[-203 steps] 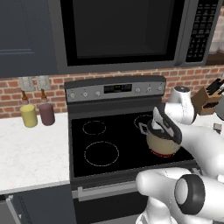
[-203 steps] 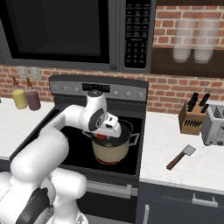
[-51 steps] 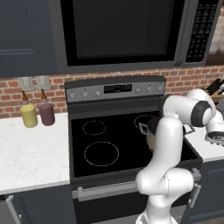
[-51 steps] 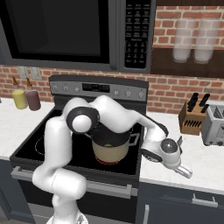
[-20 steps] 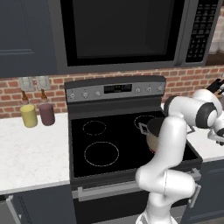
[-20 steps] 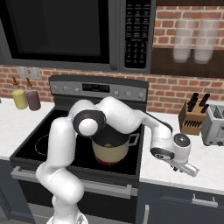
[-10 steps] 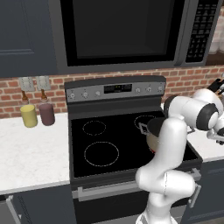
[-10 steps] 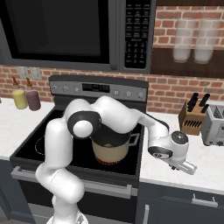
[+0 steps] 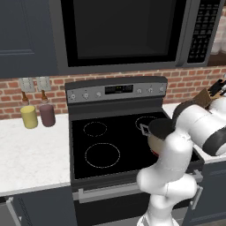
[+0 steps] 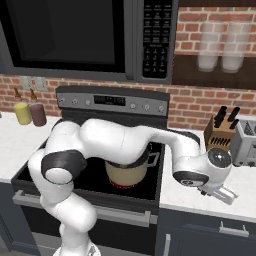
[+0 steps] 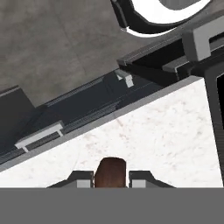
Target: Put the lime and bell pepper in the pot. Retrieve the spatula and lightly stir the vegetables in the pot.
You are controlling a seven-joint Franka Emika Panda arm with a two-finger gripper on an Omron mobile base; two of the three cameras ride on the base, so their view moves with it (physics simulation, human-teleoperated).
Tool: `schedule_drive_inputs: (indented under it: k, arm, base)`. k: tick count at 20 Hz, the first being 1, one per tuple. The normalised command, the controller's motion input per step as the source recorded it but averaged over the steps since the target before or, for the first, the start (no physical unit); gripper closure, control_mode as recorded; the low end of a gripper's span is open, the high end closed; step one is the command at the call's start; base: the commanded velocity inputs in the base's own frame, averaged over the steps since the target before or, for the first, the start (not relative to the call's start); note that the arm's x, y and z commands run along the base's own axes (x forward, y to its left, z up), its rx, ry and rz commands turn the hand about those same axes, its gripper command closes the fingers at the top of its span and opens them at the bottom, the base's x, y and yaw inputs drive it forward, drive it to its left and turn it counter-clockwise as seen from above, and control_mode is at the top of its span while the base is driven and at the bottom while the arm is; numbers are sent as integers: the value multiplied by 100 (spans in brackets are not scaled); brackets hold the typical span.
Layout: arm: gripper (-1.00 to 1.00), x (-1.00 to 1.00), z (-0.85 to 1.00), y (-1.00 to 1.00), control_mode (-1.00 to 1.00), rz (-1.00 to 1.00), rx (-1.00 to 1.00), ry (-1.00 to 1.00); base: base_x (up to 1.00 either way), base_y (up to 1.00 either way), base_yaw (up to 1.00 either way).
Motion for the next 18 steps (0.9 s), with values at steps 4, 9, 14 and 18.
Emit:
schedule_drive_inputs:
  k: [4,9,14,18]
  arm:
    - [100,-45,100,4,-100,10,-9,0]
    - [100,-58,96,8,-100,34,-40,-6]
    - [100,-83,69,12,-100,49,-62,-13]
    - [100,-89,40,41,-100,56,-79,-17]
  base:
    - [0,0,0]
    - [0,0,0]
    - [0,0,0]
    - [0,0,0]
